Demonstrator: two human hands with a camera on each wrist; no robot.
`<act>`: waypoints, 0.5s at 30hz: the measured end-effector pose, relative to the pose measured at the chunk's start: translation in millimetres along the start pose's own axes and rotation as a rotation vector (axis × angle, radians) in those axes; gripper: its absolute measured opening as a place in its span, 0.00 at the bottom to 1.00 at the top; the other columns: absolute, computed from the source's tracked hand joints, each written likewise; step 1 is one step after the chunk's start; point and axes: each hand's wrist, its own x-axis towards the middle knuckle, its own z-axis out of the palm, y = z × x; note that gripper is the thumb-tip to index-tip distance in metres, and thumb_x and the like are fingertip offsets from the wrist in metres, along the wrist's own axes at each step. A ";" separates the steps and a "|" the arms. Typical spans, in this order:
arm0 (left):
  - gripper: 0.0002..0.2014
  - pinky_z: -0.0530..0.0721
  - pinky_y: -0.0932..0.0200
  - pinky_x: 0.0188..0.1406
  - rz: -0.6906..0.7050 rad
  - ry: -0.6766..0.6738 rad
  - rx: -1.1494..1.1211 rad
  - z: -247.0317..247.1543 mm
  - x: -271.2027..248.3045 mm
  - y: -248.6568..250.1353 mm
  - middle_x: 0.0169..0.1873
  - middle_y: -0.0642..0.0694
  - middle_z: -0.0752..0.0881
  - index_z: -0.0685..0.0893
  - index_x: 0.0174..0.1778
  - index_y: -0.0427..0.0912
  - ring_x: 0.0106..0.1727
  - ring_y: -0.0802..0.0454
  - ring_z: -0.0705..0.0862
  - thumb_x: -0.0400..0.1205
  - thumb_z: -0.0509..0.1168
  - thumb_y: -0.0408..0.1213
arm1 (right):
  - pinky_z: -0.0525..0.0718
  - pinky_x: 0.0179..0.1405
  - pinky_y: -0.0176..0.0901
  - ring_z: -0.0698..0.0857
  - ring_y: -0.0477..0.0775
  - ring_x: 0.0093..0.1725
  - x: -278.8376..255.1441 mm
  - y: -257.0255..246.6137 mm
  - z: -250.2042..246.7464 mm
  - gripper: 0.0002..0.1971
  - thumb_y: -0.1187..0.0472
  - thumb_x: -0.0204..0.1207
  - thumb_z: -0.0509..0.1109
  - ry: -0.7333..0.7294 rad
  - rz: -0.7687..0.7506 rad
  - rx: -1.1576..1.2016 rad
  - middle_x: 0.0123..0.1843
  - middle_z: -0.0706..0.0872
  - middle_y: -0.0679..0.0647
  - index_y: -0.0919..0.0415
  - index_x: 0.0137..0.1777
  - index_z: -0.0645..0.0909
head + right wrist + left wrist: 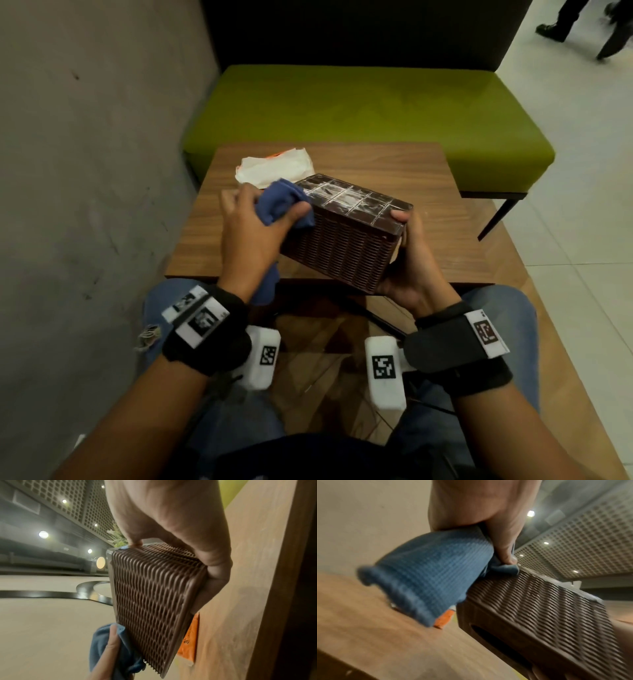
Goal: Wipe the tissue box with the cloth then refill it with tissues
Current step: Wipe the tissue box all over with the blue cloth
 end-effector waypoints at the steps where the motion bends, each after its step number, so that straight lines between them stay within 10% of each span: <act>1: 0.35 0.82 0.43 0.48 -0.028 -0.022 -0.013 -2.9 3.1 -5.6 0.51 0.38 0.73 0.75 0.46 0.35 0.45 0.49 0.77 0.64 0.68 0.67 | 0.83 0.54 0.56 0.86 0.61 0.51 -0.4 0.8 -1.4 0.24 0.38 0.78 0.57 0.010 0.005 -0.014 0.51 0.90 0.60 0.55 0.54 0.84; 8: 0.29 0.76 0.67 0.40 0.073 -0.121 0.009 8.1 -5.3 8.7 0.52 0.43 0.69 0.72 0.38 0.41 0.44 0.54 0.73 0.64 0.68 0.66 | 0.80 0.62 0.60 0.84 0.64 0.61 -0.7 -1.4 4.5 0.27 0.36 0.76 0.58 0.065 -0.001 -0.095 0.60 0.88 0.62 0.54 0.60 0.85; 11: 0.18 0.81 0.51 0.39 -0.252 -0.073 -0.269 -5.7 13.7 -13.1 0.37 0.37 0.81 0.80 0.37 0.42 0.36 0.48 0.81 0.74 0.70 0.56 | 0.81 0.60 0.58 0.83 0.63 0.61 -1.5 -8.1 -9.5 0.28 0.36 0.76 0.57 0.057 -0.012 -0.160 0.62 0.88 0.61 0.54 0.63 0.84; 15: 0.14 0.75 0.55 0.35 -0.601 -0.422 -0.665 -26.3 19.8 -28.2 0.35 0.45 0.77 0.81 0.39 0.46 0.33 0.52 0.76 0.79 0.66 0.54 | 0.82 0.51 0.51 0.86 0.57 0.48 -1.8 -11.1 -17.5 0.25 0.37 0.76 0.59 0.007 0.026 -0.255 0.46 0.92 0.57 0.55 0.56 0.85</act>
